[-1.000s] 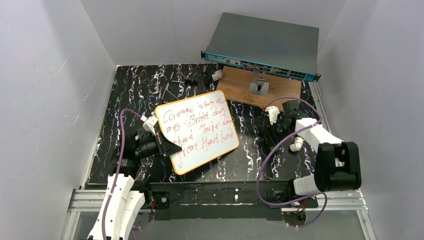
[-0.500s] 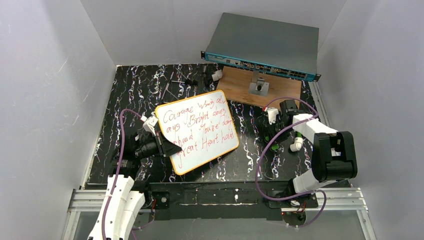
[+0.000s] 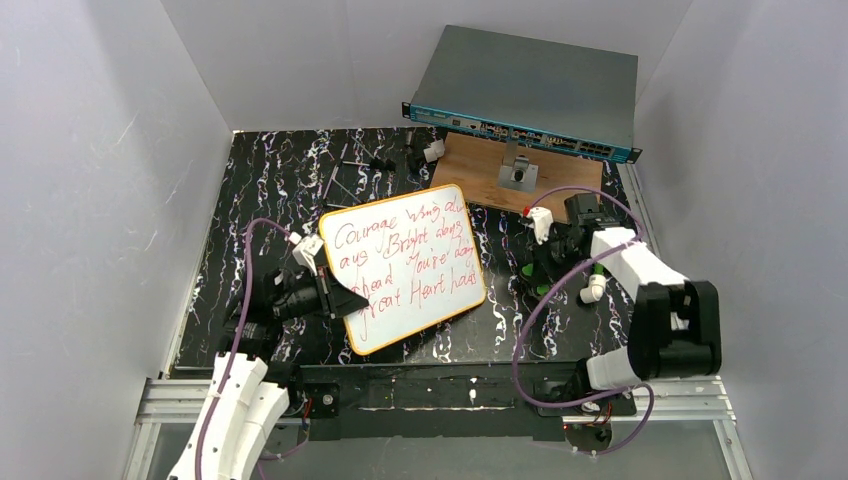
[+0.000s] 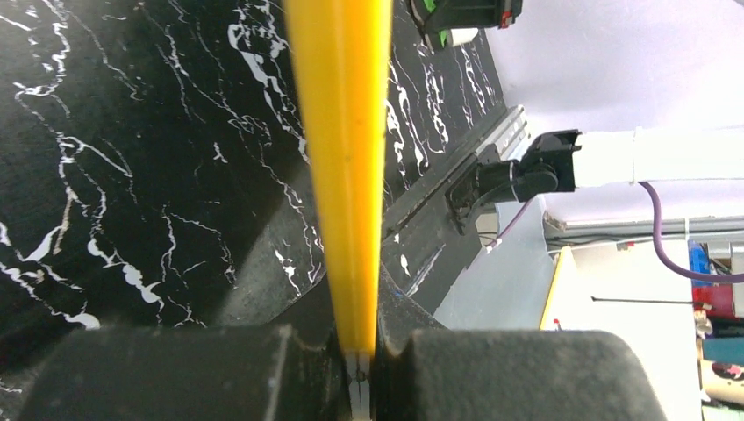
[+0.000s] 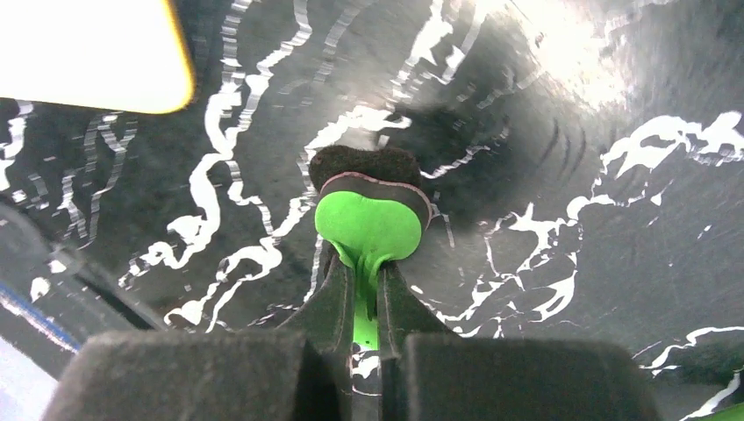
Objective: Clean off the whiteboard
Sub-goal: Pick up the whiteboard eraser from the center of the board, then erase the whiteboard at the center of the board.
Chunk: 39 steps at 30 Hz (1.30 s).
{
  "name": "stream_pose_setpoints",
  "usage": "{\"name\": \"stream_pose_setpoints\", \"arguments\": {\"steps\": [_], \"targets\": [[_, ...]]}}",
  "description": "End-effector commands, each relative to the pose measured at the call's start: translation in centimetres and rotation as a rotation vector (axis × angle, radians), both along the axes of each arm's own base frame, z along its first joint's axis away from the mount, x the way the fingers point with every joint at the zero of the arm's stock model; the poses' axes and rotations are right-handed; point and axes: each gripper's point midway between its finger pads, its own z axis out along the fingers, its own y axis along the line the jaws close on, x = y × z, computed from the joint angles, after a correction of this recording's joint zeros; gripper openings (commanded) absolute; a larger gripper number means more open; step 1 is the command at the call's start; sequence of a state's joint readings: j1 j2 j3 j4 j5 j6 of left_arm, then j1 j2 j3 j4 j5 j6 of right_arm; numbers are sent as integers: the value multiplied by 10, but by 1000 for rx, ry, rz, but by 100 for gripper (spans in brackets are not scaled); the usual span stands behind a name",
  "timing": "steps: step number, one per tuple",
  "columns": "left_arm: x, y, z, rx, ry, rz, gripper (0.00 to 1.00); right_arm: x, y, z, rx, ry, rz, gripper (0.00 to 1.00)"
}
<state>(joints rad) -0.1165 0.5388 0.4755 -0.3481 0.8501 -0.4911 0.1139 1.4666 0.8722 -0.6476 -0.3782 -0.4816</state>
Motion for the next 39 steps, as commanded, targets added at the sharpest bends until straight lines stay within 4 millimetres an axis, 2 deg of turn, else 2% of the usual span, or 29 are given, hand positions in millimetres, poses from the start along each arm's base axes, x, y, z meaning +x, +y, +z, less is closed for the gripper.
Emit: {"name": "stream_pose_setpoints", "arguments": {"steps": [1,10,16,19,22,26,29,32,39], "targets": [[-5,-15,33,-51,-166,-103,0,-13,34,55,203,-157,197,1],[-8,-27,25,-32,-92,-118,0,-41,67,111,430,-317,380,1],[-10,-31,25,-44,-47,-102,0,-45,91,150,406,-458,558,1],[-10,-33,25,-44,-38,-86,0,-50,109,169,400,-482,646,1],[-9,-35,24,-39,-39,-74,0,-54,130,178,393,-483,709,1],[-8,-42,24,-28,-36,-94,0,-49,157,191,366,-493,740,1],[-7,-47,25,-9,-37,-116,0,-42,178,210,368,-512,722,1],[-4,-53,25,2,-50,-136,0,-33,193,220,364,-510,686,1],[4,-62,23,12,-68,-194,0,4,206,227,284,-539,546,1]]}}
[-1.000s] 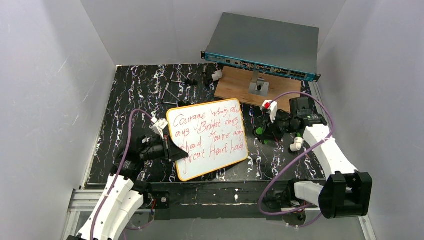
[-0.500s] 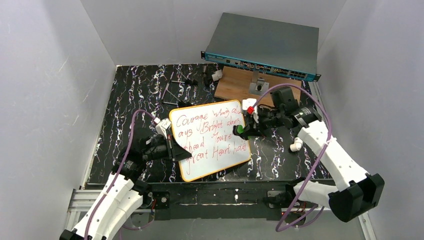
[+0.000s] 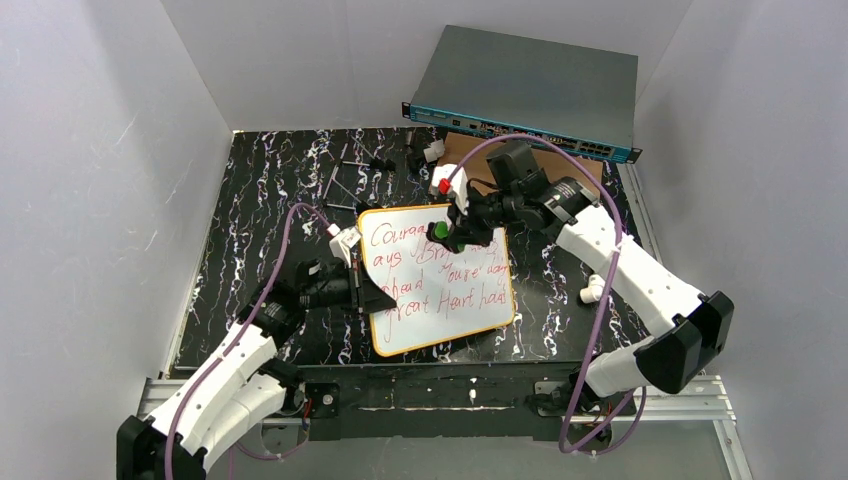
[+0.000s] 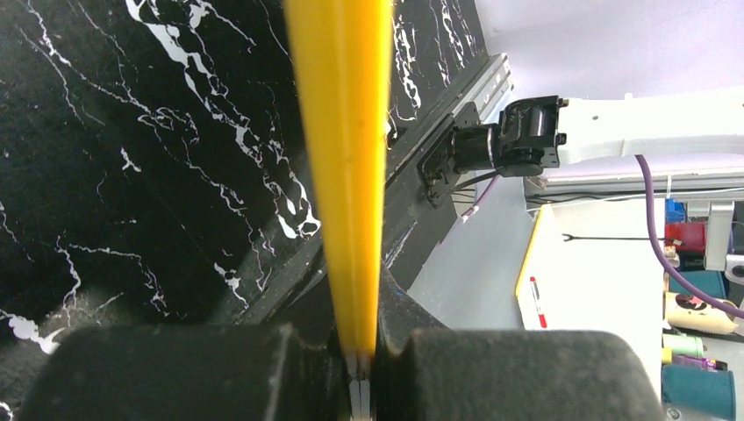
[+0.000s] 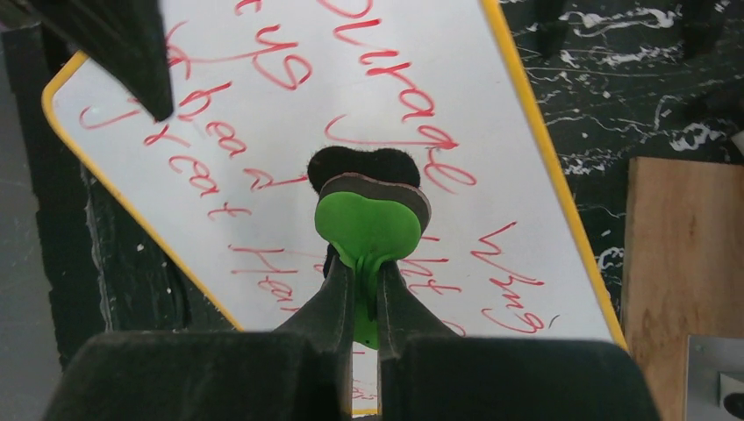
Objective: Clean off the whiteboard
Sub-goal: Erase the whiteboard at the center of the board.
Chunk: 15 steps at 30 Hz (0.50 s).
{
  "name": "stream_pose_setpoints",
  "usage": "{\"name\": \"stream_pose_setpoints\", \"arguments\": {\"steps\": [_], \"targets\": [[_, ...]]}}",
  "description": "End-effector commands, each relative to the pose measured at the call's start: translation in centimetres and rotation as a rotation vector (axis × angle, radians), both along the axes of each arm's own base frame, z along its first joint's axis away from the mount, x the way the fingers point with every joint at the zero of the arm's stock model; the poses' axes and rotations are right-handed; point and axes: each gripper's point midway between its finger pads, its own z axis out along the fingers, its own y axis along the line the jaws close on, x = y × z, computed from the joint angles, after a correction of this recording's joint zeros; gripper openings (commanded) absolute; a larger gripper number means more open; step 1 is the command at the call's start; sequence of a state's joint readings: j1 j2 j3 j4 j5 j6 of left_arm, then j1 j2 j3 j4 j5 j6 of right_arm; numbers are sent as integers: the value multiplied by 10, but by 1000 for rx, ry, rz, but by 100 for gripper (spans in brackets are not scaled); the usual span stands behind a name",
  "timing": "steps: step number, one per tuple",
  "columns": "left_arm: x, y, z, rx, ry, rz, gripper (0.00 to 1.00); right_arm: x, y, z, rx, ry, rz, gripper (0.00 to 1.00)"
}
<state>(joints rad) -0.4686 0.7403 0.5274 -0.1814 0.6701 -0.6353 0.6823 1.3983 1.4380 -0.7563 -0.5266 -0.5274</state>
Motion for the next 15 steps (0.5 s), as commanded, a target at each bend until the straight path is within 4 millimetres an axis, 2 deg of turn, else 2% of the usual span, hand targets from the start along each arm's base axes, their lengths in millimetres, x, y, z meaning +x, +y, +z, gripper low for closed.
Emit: {"name": "stream_pose_setpoints", "arguments": {"steps": [1,4,7,10,15], "targets": [[12,-9,23,-33,-141,-59,0,33,5,18,5,-58,-152,1],[12,-14,22,-65,-141,-70,0,42,7,12,-16,-50,-189,1],[14,-17,22,-94,-151,-67,0,24,25,11,-18,-38,-123,1],[16,-18,19,-94,-127,-62,0,4,50,13,-53,-101,-66,1],[17,-21,15,-99,-97,-64,0,12,79,27,-64,-155,-132,1]]}}
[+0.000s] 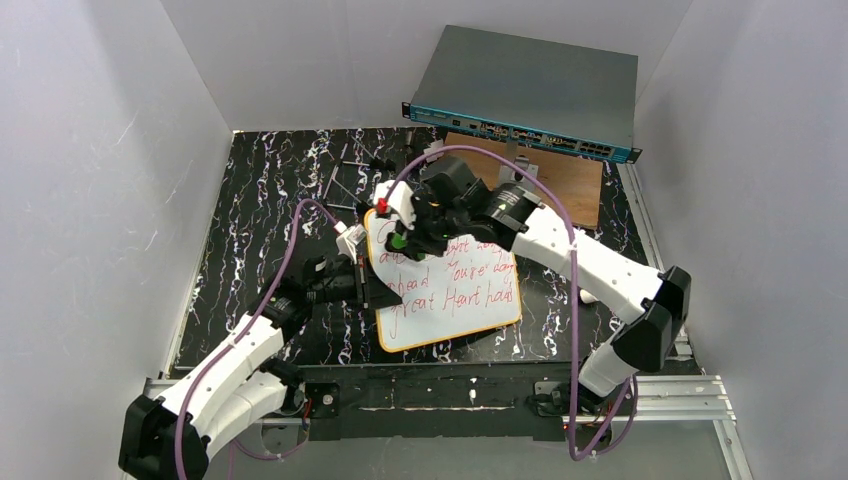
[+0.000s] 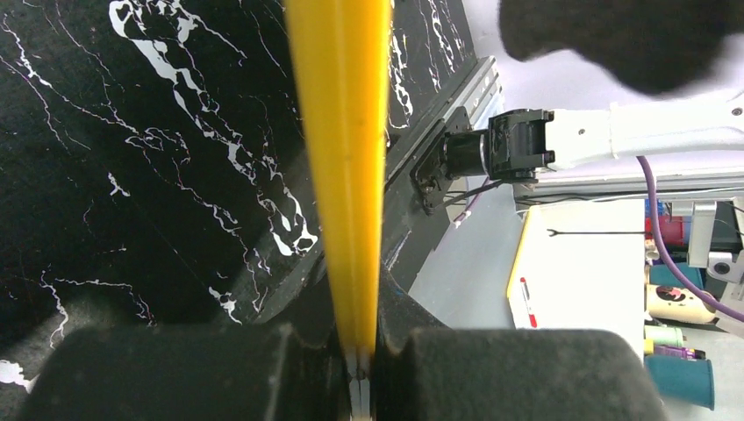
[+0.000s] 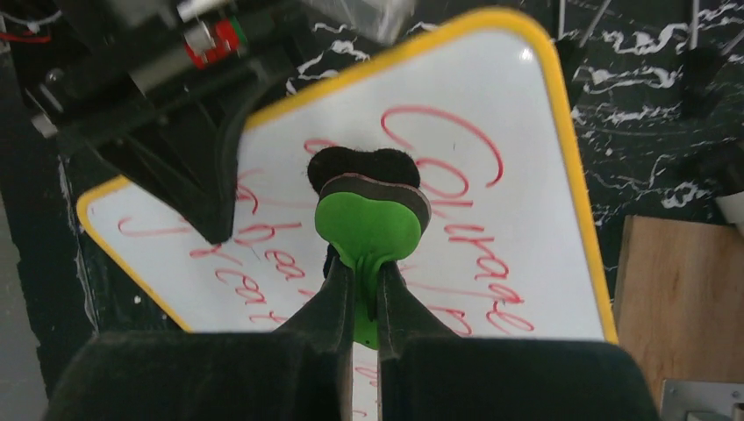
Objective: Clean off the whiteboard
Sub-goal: Erase the whiteboard at the center of the board.
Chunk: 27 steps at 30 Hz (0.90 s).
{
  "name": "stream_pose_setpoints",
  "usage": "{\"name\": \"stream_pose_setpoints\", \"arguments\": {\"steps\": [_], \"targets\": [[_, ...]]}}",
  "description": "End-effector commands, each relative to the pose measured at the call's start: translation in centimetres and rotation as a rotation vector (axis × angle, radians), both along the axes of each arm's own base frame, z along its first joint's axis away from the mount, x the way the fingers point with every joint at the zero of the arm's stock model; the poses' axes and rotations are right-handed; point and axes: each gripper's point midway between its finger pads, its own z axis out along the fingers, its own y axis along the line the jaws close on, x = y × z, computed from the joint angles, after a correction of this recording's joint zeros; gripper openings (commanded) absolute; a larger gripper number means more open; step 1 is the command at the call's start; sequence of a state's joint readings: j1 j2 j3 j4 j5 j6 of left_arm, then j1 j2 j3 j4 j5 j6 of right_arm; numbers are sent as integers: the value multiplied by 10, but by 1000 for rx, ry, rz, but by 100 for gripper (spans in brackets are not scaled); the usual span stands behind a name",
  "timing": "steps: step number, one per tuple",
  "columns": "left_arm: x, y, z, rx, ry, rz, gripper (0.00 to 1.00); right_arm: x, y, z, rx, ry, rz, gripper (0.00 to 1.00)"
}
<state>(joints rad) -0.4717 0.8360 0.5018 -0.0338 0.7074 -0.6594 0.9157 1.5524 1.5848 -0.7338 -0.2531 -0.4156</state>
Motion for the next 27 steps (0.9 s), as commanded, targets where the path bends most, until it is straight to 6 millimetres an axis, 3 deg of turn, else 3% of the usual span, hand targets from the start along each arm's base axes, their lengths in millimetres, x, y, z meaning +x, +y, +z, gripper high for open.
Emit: {"name": "stream_pose_setpoints", "arguments": {"steps": [1,10,19,27], "targets": [[6,-9,19,-65,-97,-34,0,21,21,35,41,-107,-103,1],[4,-9,18,-69,-93,-34,0,38,29,14,-52,-210,-176,1],[7,-12,15,-55,-87,-61,0,-15,44,-15,-137,-168,70,1],[2,-12,17,-61,-96,-81,0,48,35,-6,-160,-324,-204,1]]}}
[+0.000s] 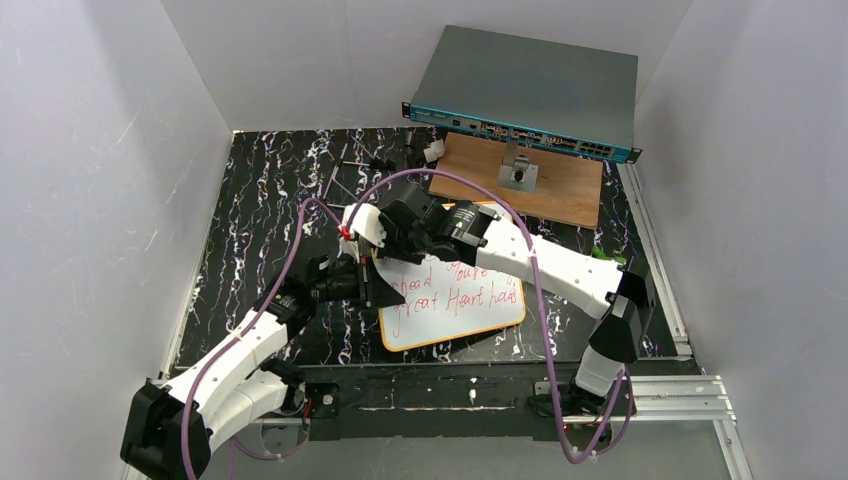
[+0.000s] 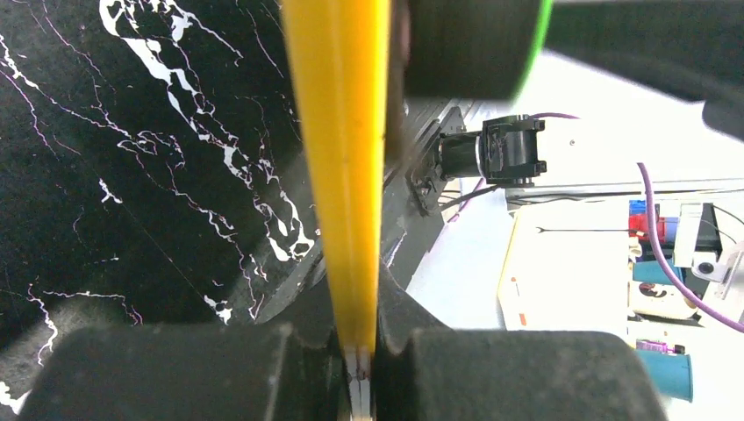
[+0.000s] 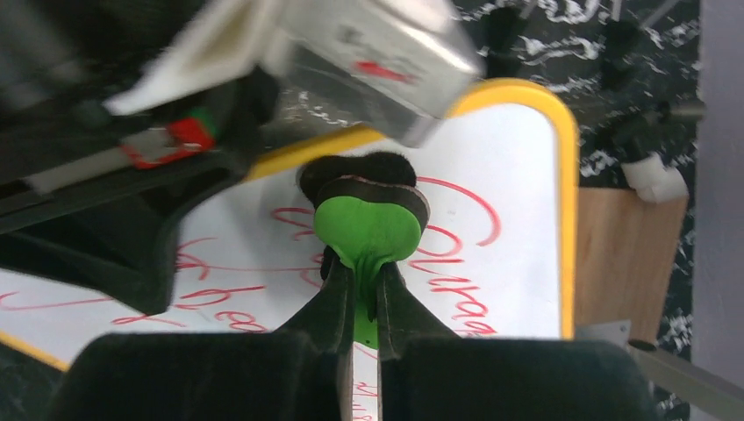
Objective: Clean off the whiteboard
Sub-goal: Erase the whiteboard at the center of the board.
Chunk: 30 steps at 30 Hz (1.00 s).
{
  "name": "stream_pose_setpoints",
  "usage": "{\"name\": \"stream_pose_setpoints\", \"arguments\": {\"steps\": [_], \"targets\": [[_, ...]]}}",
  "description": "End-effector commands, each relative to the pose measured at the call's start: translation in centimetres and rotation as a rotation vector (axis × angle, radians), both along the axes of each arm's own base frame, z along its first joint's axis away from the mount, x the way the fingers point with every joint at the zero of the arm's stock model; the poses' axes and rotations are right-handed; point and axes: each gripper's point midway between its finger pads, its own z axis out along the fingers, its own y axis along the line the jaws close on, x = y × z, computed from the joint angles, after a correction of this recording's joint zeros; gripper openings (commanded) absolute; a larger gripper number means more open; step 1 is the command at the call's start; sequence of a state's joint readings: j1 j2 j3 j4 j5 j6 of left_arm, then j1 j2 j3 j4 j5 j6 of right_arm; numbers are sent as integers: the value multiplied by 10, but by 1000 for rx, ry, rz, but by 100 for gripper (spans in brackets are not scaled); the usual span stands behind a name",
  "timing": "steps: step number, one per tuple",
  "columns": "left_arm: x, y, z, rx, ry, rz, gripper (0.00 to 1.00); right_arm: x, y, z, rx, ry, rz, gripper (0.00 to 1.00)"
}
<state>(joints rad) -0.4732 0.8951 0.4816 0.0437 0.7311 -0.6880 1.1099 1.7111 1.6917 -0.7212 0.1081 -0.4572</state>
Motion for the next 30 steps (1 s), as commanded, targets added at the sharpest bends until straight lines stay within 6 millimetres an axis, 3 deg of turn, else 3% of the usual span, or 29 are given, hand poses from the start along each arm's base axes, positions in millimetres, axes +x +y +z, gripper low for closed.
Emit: {"name": "stream_pose_setpoints", "arguments": {"steps": [1,3,6,12,14,16,22,24,27,30], "targets": [[-1,-6,25,-48,-130,-70,0,49,-8,17,37,-124,-176,1],[-2,-6,27,-51,-135,-70,0,55,-11,14,30,-129,-197,1],[-2,-6,28,-52,-139,-73,0,48,-9,7,18,-92,-160,1],[-2,-7,28,-50,-140,-83,0,-26,-2,-10,-45,108,164,1],[-2,-7,28,-51,-140,-86,0,-37,0,-12,-59,124,214,1],[-3,-7,28,-53,-140,-87,0,-26,4,-10,-51,88,165,1],[-5,-7,30,-61,-147,-95,0,52,-1,20,47,-50,-176,1],[-5,-7,29,-60,-143,-97,0,62,-3,24,60,-58,-206,1],[-5,-8,30,-60,-148,-102,0,47,-2,14,37,-1,-129,1],[-5,-7,30,-56,-155,-105,0,7,-1,-3,-21,106,57,1]]}}
